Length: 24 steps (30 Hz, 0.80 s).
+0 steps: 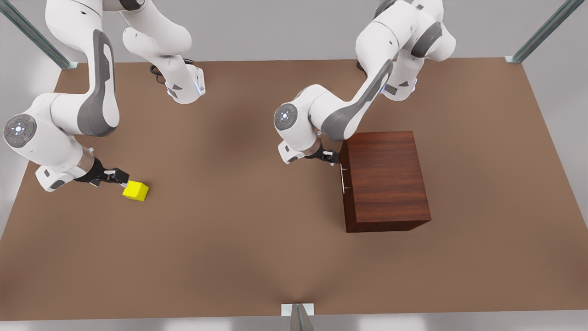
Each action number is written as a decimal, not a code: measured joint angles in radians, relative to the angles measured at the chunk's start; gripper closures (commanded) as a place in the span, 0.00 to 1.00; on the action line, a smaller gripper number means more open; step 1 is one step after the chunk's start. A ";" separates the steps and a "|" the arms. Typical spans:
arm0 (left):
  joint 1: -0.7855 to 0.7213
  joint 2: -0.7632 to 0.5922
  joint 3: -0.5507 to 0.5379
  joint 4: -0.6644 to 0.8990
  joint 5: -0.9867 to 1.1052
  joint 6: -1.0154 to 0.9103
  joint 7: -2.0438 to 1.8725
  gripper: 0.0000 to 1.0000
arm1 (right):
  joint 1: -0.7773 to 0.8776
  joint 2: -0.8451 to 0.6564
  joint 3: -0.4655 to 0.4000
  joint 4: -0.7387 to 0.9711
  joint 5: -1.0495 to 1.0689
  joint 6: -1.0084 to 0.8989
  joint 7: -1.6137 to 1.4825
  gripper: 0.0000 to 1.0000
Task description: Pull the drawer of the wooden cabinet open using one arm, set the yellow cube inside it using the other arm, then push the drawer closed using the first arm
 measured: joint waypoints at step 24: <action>0.028 0.123 0.084 -0.005 0.060 0.131 -0.219 0.00 | 0.003 0.012 0.009 0.002 -0.001 0.003 -0.003 0.00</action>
